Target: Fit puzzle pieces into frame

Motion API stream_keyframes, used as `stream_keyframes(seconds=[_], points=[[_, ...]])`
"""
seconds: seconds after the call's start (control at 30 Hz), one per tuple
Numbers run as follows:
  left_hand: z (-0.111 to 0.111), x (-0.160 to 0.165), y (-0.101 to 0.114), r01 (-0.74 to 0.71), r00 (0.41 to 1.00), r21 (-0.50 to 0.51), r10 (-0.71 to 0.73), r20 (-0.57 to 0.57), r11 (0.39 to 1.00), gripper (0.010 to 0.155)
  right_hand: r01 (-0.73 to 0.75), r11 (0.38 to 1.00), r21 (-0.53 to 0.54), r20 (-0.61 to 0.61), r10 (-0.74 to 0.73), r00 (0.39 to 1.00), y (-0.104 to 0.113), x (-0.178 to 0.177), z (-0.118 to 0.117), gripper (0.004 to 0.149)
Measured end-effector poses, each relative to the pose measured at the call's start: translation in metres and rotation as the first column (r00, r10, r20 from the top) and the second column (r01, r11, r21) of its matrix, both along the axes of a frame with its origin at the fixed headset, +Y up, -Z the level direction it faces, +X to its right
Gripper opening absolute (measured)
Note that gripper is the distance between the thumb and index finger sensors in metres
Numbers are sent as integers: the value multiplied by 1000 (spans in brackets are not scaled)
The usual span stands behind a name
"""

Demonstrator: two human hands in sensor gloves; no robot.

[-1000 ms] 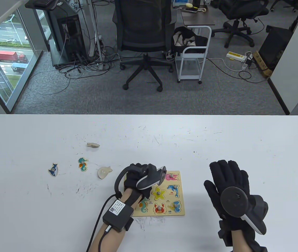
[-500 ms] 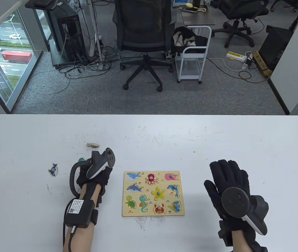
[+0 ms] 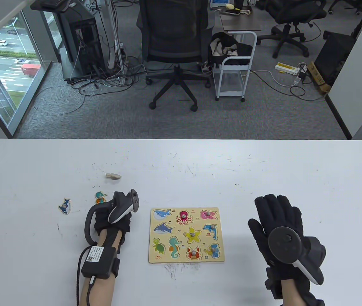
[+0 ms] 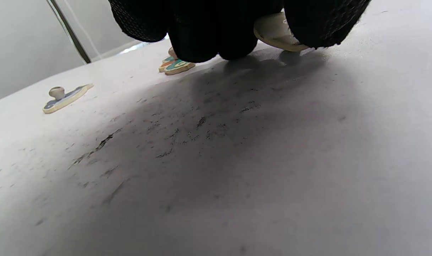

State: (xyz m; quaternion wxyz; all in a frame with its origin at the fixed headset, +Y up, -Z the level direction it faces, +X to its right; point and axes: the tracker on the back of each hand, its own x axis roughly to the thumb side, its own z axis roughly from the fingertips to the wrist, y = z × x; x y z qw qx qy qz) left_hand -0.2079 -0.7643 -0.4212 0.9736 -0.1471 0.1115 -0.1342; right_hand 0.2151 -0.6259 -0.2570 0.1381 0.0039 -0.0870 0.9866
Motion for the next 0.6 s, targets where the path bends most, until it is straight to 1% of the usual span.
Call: stream_keyframes(seconds=[0.1,0.17,0.2,0.23,0.27,0.37,0.47,0.6], points=[[1,0,-2,3,1000,47,-3,-3,999,70,-1,1000,-1,0,1,1000,0,0,0,64],[1,-2,-4,-29,1000,72,30,-6,997,70,1,1000,0,1,-1,1000,0,0,0,64],[1,-4,-4,-59,998,90,59,-3,994,67,3,1000,-1,1,-3,1000,0,0,0,64],[1,-5,-4,-70,997,109,71,-2,992,61,3,1000,-1,1,-3,1000,0,1,0,64],[1,-7,-4,-72,997,126,72,8,989,58,4,1000,-2,1,-4,1000,0,1,0,64],[5,-10,0,-102,995,149,99,29,984,57,6,1000,-4,-1,-6,1000,0,1,0,63],[13,-12,16,-194,981,196,186,59,961,57,9,1000,-8,-8,-9,1000,0,0,-1,63],[28,-6,45,-307,951,268,283,125,913,57,15,1000,-11,-14,-15,1000,-1,0,-2,64]])
